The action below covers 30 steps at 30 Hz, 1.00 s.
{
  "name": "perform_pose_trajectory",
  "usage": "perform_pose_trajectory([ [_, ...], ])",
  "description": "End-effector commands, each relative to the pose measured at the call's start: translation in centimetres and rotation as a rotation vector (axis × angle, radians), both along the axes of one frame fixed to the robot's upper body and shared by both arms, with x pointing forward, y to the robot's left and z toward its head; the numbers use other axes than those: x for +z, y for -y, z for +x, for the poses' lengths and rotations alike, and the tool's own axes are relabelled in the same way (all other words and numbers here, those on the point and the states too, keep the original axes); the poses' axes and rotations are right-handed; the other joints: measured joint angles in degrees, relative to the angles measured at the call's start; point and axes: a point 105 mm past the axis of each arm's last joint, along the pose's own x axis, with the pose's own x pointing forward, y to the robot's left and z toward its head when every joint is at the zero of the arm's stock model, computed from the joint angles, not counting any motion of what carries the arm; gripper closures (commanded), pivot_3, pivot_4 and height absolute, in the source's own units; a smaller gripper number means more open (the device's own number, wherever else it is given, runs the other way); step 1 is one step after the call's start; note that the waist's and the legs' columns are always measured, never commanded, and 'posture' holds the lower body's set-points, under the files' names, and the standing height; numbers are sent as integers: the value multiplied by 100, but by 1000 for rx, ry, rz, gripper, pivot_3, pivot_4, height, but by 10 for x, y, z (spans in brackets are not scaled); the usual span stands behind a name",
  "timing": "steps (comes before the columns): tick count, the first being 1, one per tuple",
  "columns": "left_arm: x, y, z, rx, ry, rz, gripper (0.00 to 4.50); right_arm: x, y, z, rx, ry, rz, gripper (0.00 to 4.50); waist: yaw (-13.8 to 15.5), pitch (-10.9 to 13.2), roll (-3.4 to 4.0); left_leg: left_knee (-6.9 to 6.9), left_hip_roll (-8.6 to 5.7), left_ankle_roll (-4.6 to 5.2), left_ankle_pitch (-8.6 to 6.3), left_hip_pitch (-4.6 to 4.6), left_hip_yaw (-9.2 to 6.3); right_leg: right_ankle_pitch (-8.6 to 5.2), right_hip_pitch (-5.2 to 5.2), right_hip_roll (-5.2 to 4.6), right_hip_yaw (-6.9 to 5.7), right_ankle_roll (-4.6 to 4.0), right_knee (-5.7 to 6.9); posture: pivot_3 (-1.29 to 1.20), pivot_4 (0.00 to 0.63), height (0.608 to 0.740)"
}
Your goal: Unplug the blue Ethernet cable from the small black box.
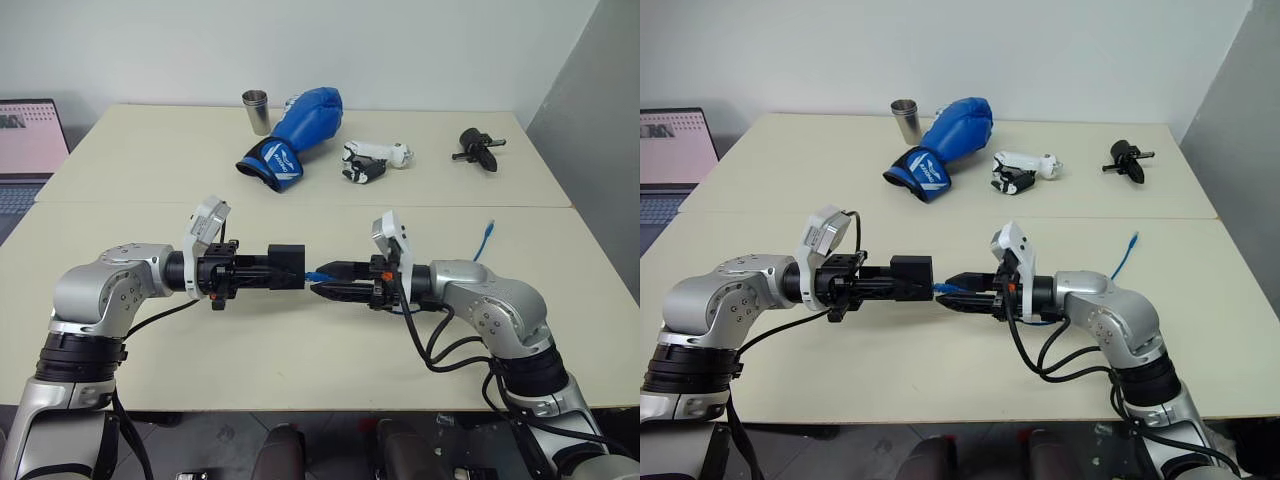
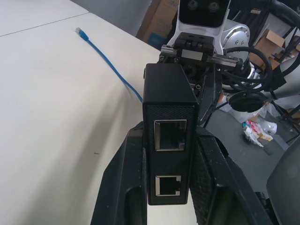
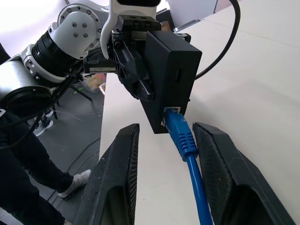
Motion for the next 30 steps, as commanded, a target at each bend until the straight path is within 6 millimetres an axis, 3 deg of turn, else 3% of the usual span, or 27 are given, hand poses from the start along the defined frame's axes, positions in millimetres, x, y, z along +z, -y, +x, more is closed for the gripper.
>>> perform_pose_trajectory([
  [1,8,2,0,-19,46,0,3717,12,-3,-2,8,24,41,2599,0,0,0,0,0,0,0,0,0,-2,0,0,0,3,0,0,150,740],
  [24,7,6,-1,-32,46,5,3717,4,-8,3,11,-25,25,2599,-1,0,0,0,0,0,0,-5,0,-2,-4,0,0,4,0,0,150,740],
  [30,7,7,-2,-36,46,7,3717,4,-8,4,14,-38,25,4045,-1,0,0,0,0,0,0,-5,0,-3,-5,0,0,4,0,0,150,740],
])
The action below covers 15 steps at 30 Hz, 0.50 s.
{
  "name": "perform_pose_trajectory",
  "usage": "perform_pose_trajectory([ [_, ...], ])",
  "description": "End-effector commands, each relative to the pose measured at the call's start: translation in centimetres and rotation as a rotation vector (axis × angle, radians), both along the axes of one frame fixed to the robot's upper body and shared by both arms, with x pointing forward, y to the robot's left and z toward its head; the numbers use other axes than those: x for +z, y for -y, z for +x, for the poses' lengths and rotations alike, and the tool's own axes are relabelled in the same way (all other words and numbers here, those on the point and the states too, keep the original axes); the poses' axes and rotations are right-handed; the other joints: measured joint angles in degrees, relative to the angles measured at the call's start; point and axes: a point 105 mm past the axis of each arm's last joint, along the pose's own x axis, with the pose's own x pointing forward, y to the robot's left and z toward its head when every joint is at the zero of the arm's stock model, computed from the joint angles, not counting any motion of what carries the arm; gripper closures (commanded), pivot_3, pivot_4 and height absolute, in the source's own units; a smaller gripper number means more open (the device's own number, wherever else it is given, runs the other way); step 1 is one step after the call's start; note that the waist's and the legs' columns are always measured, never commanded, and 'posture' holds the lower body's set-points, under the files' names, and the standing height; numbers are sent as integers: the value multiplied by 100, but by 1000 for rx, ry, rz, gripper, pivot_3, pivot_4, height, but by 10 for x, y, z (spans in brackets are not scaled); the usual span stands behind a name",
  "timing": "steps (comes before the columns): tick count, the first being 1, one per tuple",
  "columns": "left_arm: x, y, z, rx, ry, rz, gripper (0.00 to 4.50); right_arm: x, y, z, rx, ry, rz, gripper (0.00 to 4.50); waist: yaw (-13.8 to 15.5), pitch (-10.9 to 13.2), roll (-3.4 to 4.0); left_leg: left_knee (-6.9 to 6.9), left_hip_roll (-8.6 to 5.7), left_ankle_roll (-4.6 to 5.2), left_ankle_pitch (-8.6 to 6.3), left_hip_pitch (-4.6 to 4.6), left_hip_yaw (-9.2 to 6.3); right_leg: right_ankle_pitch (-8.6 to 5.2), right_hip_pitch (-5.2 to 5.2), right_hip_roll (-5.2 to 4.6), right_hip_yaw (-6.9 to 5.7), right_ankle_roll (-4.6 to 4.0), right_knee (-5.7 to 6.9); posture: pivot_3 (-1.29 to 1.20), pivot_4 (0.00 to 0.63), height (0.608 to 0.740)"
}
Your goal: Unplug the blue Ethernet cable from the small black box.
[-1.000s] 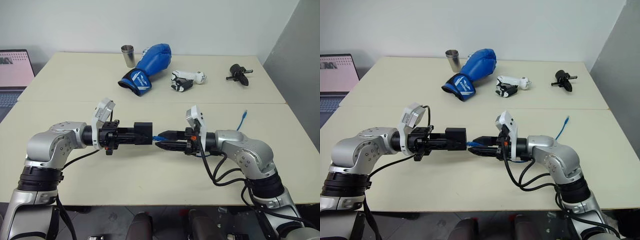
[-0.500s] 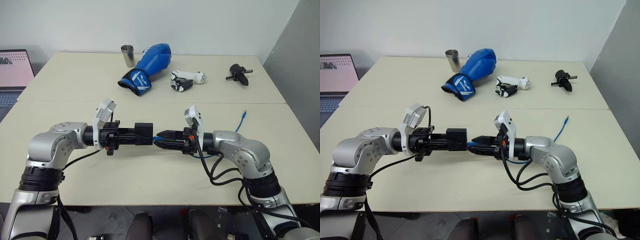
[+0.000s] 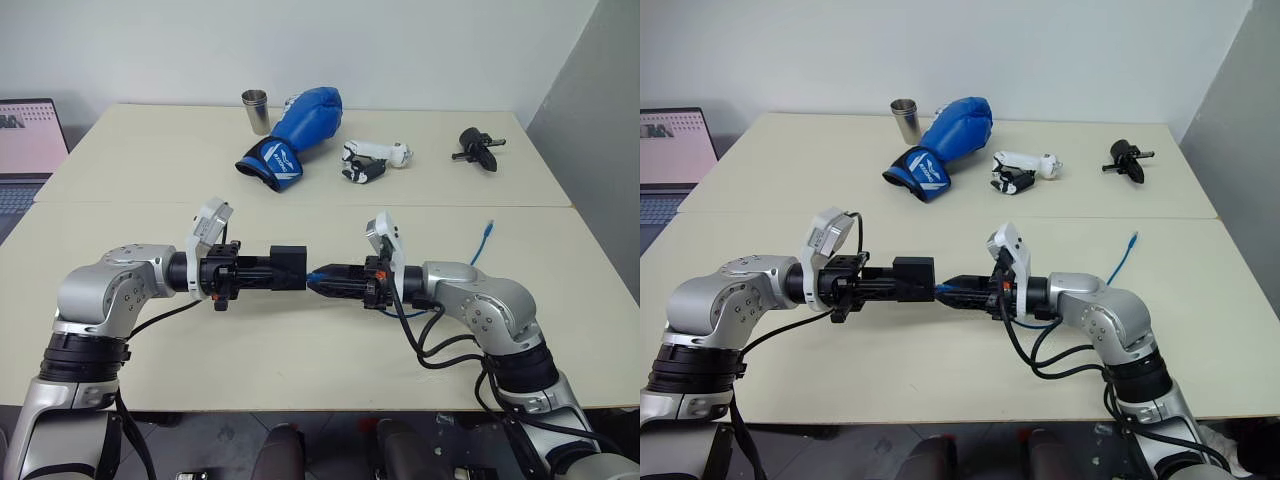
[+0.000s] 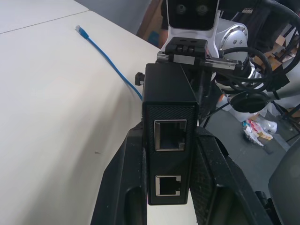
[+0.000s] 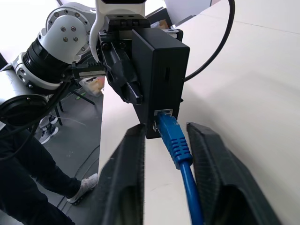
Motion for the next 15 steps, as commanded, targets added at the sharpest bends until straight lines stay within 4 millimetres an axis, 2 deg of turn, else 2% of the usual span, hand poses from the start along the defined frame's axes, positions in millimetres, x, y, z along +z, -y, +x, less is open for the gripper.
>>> perform_pose_trajectory([
  [1,9,5,-3,-36,47,4,3717,12,-4,-3,32,21,33,4245,1,0,0,0,0,0,0,0,0,0,0,0,0,0,0,0,150,740],
  [2,9,5,-3,-37,47,5,3717,13,-4,-4,35,19,34,4400,1,0,0,0,0,0,0,0,0,0,0,0,0,0,0,0,150,740],
  [15,5,6,-9,-72,37,22,3717,13,1,-10,82,-51,37,4411,-1,0,0,0,0,0,0,-2,0,0,-1,0,0,0,0,0,150,740],
])
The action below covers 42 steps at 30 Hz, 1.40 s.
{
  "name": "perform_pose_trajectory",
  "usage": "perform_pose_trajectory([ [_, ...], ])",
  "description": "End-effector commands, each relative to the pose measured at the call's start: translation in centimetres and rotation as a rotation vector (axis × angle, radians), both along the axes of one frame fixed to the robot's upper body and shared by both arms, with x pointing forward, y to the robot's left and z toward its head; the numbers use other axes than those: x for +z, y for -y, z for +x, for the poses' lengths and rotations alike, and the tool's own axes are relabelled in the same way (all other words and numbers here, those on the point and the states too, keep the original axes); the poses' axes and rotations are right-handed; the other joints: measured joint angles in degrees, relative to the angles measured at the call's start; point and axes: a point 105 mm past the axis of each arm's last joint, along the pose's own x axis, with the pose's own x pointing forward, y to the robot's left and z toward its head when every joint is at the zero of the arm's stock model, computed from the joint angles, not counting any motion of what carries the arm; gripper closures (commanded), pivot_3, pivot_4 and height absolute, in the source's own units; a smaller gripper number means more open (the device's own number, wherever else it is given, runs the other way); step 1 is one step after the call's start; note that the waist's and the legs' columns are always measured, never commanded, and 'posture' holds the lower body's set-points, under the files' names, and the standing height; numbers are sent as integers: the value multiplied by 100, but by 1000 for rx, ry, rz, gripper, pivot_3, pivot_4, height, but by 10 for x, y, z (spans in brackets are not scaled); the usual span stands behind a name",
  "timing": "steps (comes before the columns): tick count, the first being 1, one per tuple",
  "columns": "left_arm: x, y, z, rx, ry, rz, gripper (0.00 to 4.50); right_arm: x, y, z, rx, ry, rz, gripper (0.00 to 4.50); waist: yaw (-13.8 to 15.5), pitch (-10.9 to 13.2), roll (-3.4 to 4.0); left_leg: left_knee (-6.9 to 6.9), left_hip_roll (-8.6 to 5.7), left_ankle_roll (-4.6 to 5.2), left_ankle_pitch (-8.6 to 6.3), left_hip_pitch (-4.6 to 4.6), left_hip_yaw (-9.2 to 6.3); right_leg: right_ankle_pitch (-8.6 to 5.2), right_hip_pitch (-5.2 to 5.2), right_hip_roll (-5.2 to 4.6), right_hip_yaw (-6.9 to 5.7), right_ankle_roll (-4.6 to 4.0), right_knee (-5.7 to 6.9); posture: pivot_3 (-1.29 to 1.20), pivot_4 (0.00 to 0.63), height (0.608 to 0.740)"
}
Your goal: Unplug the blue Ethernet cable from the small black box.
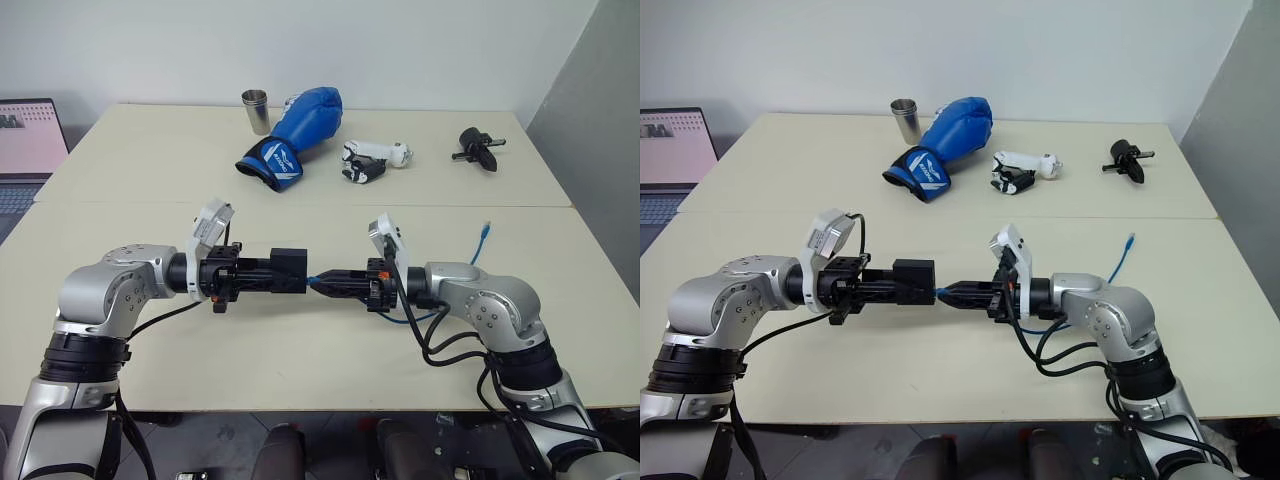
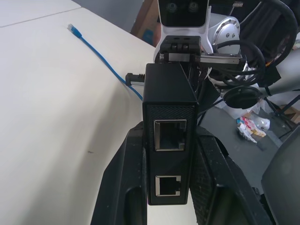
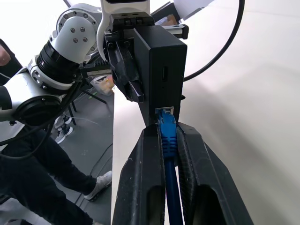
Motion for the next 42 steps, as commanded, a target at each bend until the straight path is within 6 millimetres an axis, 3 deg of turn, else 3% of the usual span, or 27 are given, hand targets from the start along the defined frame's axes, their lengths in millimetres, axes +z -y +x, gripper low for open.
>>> perform_pose_trajectory([
  [1,7,1,-4,-25,52,24,3717,10,3,-3,33,17,17,4411,-1,0,0,0,0,0,0,0,0,0,0,0,0,0,0,0,150,740],
  [8,6,-19,6,53,76,65,3717,-8,33,-1,-21,-24,-58,4467,1,0,0,0,0,0,0,-3,0,0,-2,0,-1,0,-3,0,150,740],
  [14,4,-23,6,62,76,75,3717,-11,49,0,-78,-34,-69,4471,3,1,1,0,0,1,0,-8,0,-9,-6,0,0,16,-3,0,150,740],
  [17,3,-23,8,77,78,77,3717,-13,64,29,-271,34,-88,4471,2,1,1,1,0,1,0,-9,0,-9,-6,0,-1,16,-3,0,150,740],
  [21,-4,-21,11,112,87,88,3717,-21,107,100,-712,270,-218,4471,-14,0,1,2,-1,1,0,-6,3,-9,-6,0,2,18,-2,0,150,740],
  [23,-5,-20,13,126,87,79,3717,-26,126,124,-861,350,-290,4471,-15,1,1,2,-2,1,0,-6,6,-9,-7,0,5,19,-2,0,150,740],
  [28,-6,-17,15,144,102,76,3717,-45,147,148,-981,392,-401,4471,-20,1,1,1,-2,0,0,-14,8,7,-10,-1,5,-12,-3,0,150,740],
  [30,-6,-17,16,156,113,76,3717,-47,147,150,-981,357,-379,3763,-22,1,1,0,-2,0,0,-16,8,7,-11,-1,6,-13,-5,0,150,740],
  [34,-8,-20,24,221,169,90,3717,-40,145,144,-951,319,-322,2889,-11,2,3,1,-2,-1,0,-20,8,7,-11,-3,6,-13,-6,0,150,740],
  [39,-5,-31,48,409,289,83,3717,-8,141,132,-881,373,-217,1713,-1,3,6,3,-1,0,1,-17,5,8,-11,-4,4,-13,1,0,150,740],
  [42,0,-45,66,602,378,56,3717,11,120,109,-706,430,-179,954,6,3,6,4,-1,0,1,-18,3,7,-10,-4,1,-13,1,0,150,740],
])
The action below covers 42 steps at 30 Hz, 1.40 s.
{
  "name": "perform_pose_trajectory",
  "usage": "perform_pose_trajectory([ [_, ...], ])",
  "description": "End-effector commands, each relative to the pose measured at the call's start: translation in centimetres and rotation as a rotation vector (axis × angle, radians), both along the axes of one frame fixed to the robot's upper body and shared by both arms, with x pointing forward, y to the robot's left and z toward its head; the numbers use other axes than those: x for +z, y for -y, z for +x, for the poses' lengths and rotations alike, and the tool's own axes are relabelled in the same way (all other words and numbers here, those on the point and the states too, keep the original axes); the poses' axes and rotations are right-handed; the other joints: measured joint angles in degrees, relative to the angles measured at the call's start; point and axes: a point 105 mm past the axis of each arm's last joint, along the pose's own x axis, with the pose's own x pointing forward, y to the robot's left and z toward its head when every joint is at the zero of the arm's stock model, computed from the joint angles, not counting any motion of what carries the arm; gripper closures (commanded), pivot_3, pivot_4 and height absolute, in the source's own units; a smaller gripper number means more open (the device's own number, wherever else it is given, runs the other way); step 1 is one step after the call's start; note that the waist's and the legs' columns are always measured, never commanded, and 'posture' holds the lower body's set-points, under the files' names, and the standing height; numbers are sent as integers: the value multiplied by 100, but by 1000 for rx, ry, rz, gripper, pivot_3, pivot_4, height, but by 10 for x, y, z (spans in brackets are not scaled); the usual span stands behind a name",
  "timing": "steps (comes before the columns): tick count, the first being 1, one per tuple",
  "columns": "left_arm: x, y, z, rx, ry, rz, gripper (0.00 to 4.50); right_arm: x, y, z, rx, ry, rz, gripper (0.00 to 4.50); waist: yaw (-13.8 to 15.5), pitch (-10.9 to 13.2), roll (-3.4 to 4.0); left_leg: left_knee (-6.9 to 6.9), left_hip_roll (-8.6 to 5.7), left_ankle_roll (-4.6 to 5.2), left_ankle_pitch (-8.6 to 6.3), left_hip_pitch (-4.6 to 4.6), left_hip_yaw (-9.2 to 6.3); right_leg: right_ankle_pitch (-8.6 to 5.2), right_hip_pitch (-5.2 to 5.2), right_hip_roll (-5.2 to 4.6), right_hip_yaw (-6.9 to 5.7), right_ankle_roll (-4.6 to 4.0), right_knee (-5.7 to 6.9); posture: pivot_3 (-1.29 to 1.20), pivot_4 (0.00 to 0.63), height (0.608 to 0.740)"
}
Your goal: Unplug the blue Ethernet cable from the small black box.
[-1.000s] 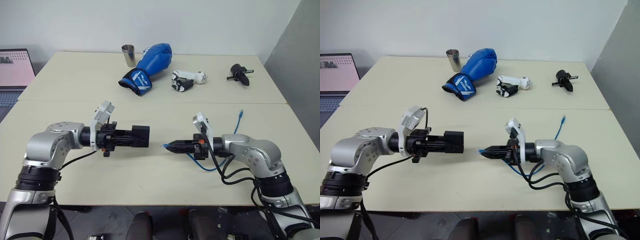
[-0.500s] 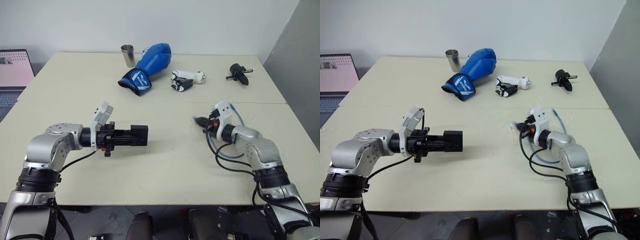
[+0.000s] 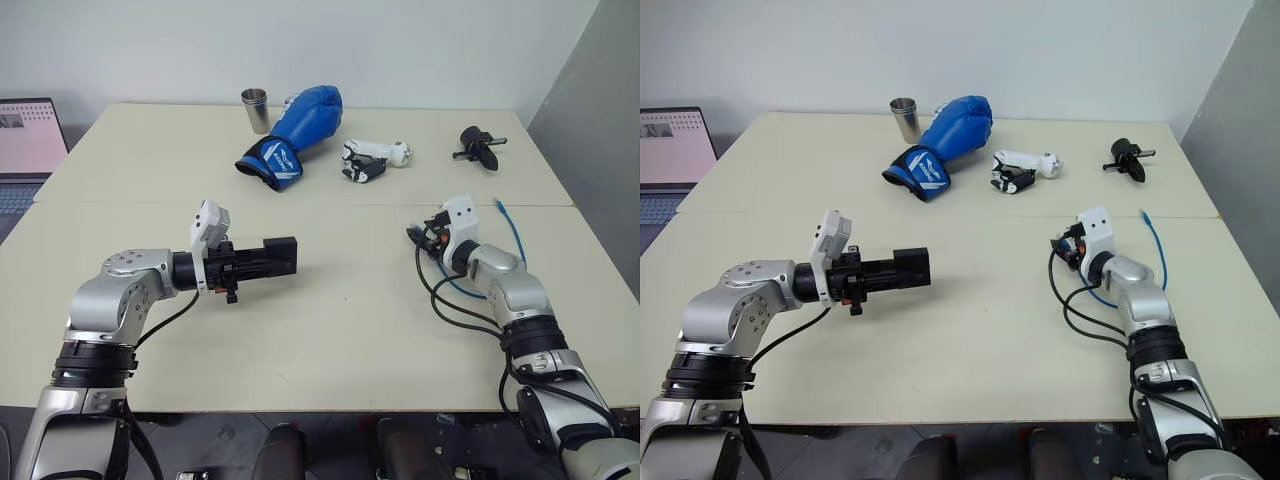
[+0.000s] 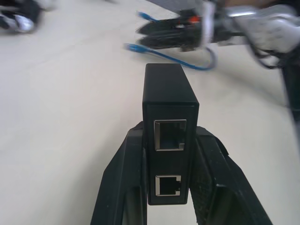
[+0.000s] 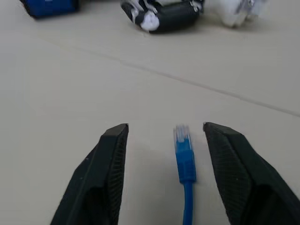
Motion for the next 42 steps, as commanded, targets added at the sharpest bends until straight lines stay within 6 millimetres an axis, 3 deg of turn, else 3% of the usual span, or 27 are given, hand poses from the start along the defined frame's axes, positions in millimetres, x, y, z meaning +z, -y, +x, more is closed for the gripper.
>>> perform_pose_trajectory([
  [1,18,-26,23,257,173,-32,3717,36,-27,-30,236,81,13,690,3,0,0,0,0,0,0,0,1,0,0,0,2,0,-2,0,150,740],
  [4,13,-50,40,503,260,-28,3717,43,-56,-61,433,67,7,447,-1,0,0,0,0,0,0,-1,0,0,0,-2,2,0,-4,0,150,740],
  [9,-12,-80,46,745,303,-13,3717,44,-100,-103,677,47,-59,447,0,0,0,2,0,0,0,-1,-5,1,1,-3,-2,1,-2,0,150,740],
  [14,-41,-95,43,861,270,20,3717,41,-112,-106,707,65,-127,447,16,-1,-1,6,-6,0,0,-1,-7,1,5,-9,-7,2,-2,0,150,740],
  [20,-62,-100,41,895,200,5,3717,45,-118,-109,735,89,-174,447,24,-2,-2,6,-6,0,0,-2,-11,2,5,-9,-12,2,-2,0,150,740],
  [22,-65,-101,40,899,178,-9,3012,47,-118,-109,735,96,-182,447,22,-2,-2,6,-6,-1,0,-1,-11,2,6,-9,-13,2,-1,0,150,740],
  [32,-65,-102,37,895,178,-11,953,50,-120,-109,736,108,-191,447,20,-2,-3,6,-5,-1,0,0,-12,2,7,-8,-14,2,-1,0,150,740],
  [36,-58,-103,26,890,214,21,40,48,-119,-111,735,101,-195,447,3,-2,-2,6,-4,-1,0,0,-11,2,6,-9,-12,2,-2,0,150,740],
  [42,-49,-99,-7,771,198,149,40,32,-101,-117,687,40,-189,447,7,-6,-9,4,3,-1,0,-2,-17,2,6,-9,-11,2,-4,0,150,740],
])
